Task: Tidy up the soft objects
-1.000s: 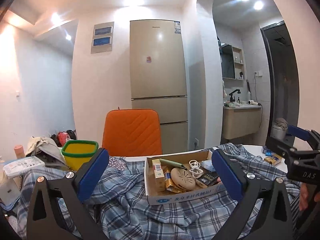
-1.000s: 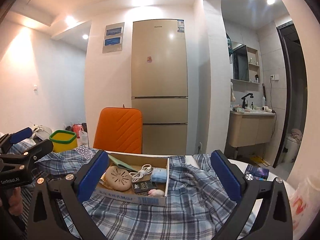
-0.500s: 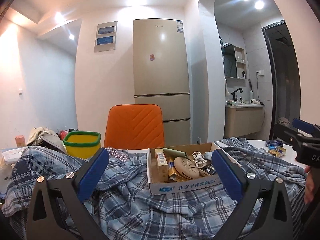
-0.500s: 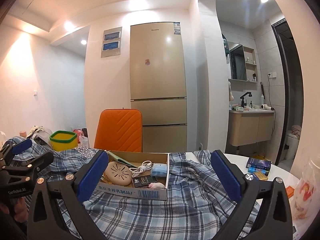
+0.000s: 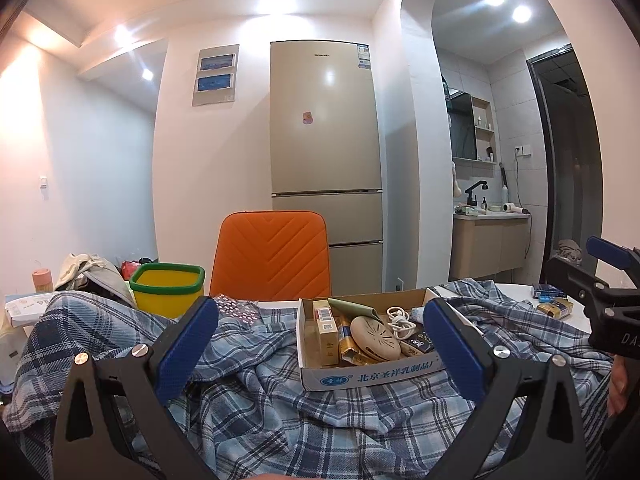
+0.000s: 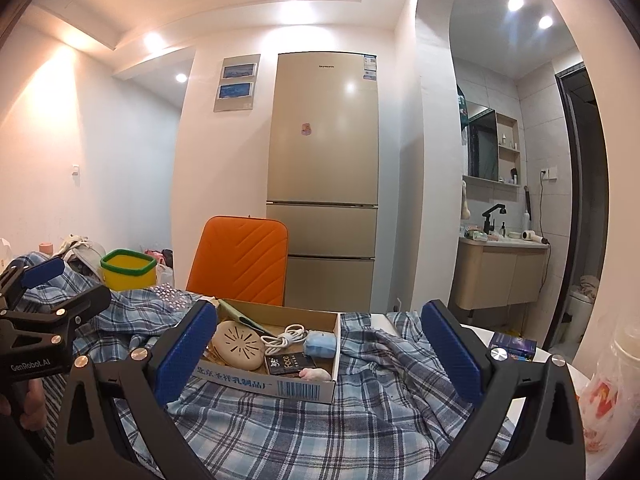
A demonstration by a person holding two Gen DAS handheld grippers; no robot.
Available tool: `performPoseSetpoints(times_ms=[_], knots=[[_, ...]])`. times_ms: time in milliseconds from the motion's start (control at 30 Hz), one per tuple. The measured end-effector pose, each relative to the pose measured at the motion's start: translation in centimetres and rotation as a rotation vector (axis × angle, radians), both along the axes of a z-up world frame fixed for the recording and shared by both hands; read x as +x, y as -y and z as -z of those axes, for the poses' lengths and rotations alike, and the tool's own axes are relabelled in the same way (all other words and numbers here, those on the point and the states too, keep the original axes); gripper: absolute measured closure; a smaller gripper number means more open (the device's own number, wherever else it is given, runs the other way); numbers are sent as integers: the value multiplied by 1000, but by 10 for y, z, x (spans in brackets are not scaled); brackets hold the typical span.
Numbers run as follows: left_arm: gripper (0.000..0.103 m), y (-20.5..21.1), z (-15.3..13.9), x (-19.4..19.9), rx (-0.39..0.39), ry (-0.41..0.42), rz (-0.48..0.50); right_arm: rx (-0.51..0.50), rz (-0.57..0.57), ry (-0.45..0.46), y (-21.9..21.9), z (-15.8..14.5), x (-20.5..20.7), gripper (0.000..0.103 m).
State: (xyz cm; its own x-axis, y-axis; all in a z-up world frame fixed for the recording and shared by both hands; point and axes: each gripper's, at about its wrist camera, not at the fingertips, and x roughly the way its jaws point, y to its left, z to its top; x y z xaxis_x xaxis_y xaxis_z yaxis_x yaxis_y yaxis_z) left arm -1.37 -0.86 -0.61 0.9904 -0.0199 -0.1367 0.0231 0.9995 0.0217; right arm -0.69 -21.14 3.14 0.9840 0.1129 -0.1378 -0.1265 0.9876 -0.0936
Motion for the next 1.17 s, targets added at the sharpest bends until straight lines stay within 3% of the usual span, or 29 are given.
performPoseSetpoints(times_ms=[1167], knots=[[1, -4, 1, 1, -19, -15, -4, 4, -4, 2, -2, -1, -1, 0]])
